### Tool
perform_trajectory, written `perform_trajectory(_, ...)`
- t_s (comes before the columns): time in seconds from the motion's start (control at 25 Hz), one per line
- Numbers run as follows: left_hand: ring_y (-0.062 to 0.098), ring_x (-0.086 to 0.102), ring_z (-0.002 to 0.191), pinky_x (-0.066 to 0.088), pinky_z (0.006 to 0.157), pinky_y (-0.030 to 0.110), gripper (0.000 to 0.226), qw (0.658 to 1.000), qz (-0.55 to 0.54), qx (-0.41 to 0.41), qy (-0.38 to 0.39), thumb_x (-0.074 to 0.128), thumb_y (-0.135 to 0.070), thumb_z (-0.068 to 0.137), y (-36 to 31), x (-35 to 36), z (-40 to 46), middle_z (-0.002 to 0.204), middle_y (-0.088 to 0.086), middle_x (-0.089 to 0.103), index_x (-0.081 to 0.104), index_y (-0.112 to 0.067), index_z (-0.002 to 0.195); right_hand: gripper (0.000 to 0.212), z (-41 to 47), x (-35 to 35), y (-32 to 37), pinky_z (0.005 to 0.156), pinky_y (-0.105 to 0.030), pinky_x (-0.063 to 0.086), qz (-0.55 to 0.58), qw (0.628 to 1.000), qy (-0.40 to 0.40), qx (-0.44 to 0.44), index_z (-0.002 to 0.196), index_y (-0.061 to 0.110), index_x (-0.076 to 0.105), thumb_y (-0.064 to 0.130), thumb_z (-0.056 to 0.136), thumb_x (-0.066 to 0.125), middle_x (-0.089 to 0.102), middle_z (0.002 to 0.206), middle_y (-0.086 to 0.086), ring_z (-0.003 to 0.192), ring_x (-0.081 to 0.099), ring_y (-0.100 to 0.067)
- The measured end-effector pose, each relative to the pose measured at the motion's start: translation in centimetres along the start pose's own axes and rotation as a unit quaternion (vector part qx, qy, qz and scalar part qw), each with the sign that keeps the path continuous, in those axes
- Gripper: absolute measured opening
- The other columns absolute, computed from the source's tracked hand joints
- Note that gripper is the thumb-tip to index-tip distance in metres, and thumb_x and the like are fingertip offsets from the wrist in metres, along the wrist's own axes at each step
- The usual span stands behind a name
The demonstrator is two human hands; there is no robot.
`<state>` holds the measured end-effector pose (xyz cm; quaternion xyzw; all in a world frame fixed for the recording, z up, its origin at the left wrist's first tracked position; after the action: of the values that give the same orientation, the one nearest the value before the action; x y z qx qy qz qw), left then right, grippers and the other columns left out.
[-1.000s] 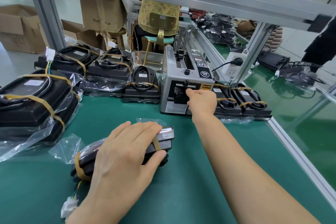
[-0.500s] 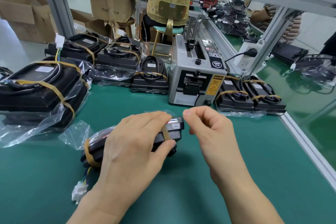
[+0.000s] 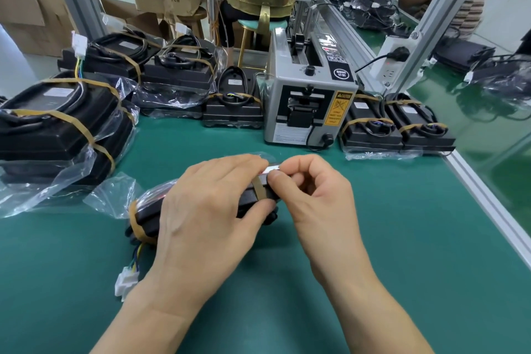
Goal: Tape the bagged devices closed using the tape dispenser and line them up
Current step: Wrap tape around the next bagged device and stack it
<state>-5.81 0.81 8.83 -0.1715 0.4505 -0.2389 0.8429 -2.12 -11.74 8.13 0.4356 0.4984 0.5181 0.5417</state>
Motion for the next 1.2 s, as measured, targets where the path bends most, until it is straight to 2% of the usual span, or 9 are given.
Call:
perform_trajectory(0.2, 0.009, 0.052, 0.097, 0.035, 0.088, 0.020, 0.043, 1.000, -0.002, -0.006, 0.005, 0.071, -0.030, 0.066, -0.02, -0.15, -0.04, 0.106, -0.006, 0.070, 0.071, -0.017, 0.106, 0.008, 0.23, -0.29, -0.27, 0.059, -0.018, 0.042, 0.025, 0.999, 0.010, 0.020, 0.080, 0.017, 0.062, 0.011, 0.085, 0.064, 0.051, 0.065, 0.008, 0.060, 0.045, -0.006)
perform_trajectory(0.28, 0.009, 0.052, 0.097, 0.036, 0.088, 0.021, 0.043, 1.000, -0.004, -0.006, 0.007, 0.071, -0.030, 0.066, -0.05, -0.20, -0.01, 0.106, -0.006, 0.070, 0.071, -0.017, 0.107, 0.003, 0.31, -0.34, -0.32, 0.062, -0.019, 0.042, 0.037, 0.999, 0.015, 0.025, 0.081, 0.021, 0.060, 0.021, 0.080, 0.063, 0.051, 0.066, 0.009, 0.063, 0.046, -0.007)
perform_trajectory(0.36, 0.009, 0.053, 0.097, 0.036, 0.088, 0.021, 0.042, 1.000, -0.006, -0.005, 0.005, 0.071, -0.029, 0.065, -0.03, -0.23, -0.01, 0.106, -0.006, 0.070, 0.071, -0.016, 0.106, 0.007, 0.31, -0.17, -0.39, 0.061, -0.020, 0.042, 0.039, 0.999, 0.019, 0.024, 0.080, 0.024, 0.058, 0.026, 0.076, 0.064, 0.048, 0.063, 0.012, 0.063, 0.046, -0.007)
perform_trajectory(0.6, 0.008, 0.053, 0.096, 0.037, 0.087, 0.020, 0.039, 1.000, -0.010, -0.003, -0.006, 0.072, -0.029, 0.066, -0.12, -0.21, -0.04, 0.103, -0.008, 0.070, 0.071, -0.017, 0.103, 0.018, 0.29, 0.03, -0.56, 0.059, -0.027, 0.041, 0.041, 0.998, 0.042, 0.020, 0.077, 0.025, 0.054, 0.019, 0.075, 0.070, 0.040, 0.059, 0.015, 0.062, 0.040, -0.011)
perform_trajectory(0.72, 0.010, 0.056, 0.096, 0.039, 0.087, 0.022, 0.040, 1.000, -0.009, -0.010, -0.005, 0.071, -0.030, 0.067, -0.07, -0.18, -0.04, 0.105, -0.007, 0.070, 0.071, -0.018, 0.105, 0.020, 0.40, -0.43, -0.57, 0.063, -0.024, 0.043, 0.066, 0.996, 0.060, 0.026, 0.080, 0.023, 0.056, 0.012, 0.071, 0.070, 0.043, 0.063, 0.013, 0.066, 0.043, -0.010)
perform_trajectory(0.8, 0.015, 0.060, 0.097, 0.040, 0.088, 0.024, 0.041, 1.000, -0.006, -0.017, 0.001, 0.071, -0.032, 0.067, -0.05, -0.23, 0.00, 0.107, -0.008, 0.069, 0.071, -0.019, 0.106, 0.019, 0.47, -0.49, -0.46, 0.064, -0.022, 0.044, 0.081, 0.994, 0.060, 0.032, 0.081, 0.023, 0.057, 0.015, 0.068, 0.070, 0.044, 0.066, 0.009, 0.067, 0.045, -0.009)
perform_trajectory(0.96, 0.014, 0.059, 0.097, 0.040, 0.088, 0.025, 0.042, 1.000, -0.009, -0.015, 0.002, 0.071, -0.031, 0.066, -0.14, -0.26, 0.09, 0.107, -0.009, 0.069, 0.070, -0.020, 0.107, 0.020, 0.70, -0.20, -0.43, 0.064, -0.030, 0.041, 0.050, 0.997, 0.050, 0.024, 0.081, 0.022, 0.057, 0.012, 0.078, 0.073, 0.040, 0.064, 0.008, 0.064, 0.041, -0.011)
perform_trajectory(1.12, 0.017, 0.062, 0.096, 0.041, 0.087, 0.028, 0.041, 1.000, -0.002, -0.015, 0.000, 0.071, -0.031, 0.067, -0.03, -0.17, 0.03, 0.107, -0.007, 0.069, 0.071, -0.019, 0.107, 0.026, 0.63, -0.55, -0.49, 0.058, -0.020, 0.043, 0.056, 0.995, 0.074, 0.023, 0.083, 0.024, 0.058, 0.002, 0.072, 0.066, 0.042, 0.063, 0.014, 0.062, 0.041, -0.006)
perform_trajectory(1.2, 0.014, 0.060, 0.096, 0.041, 0.087, 0.026, 0.042, 1.000, -0.006, -0.012, -0.001, 0.072, -0.030, 0.066, -0.04, -0.19, -0.01, 0.107, -0.009, 0.069, 0.071, -0.019, 0.107, 0.022, 0.67, -0.64, -0.51, 0.060, -0.018, 0.043, 0.069, 0.995, 0.067, 0.027, 0.083, 0.023, 0.058, 0.008, 0.071, 0.069, 0.044, 0.063, 0.013, 0.063, 0.044, -0.006)
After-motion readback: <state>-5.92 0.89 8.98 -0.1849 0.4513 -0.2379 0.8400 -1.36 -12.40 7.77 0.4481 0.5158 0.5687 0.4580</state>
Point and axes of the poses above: each hand's wrist, its own z-axis towards the middle knuckle, its own x-axis out of the palm, y = z × x, the point moved 1 cm from there along z, towards the middle knuckle
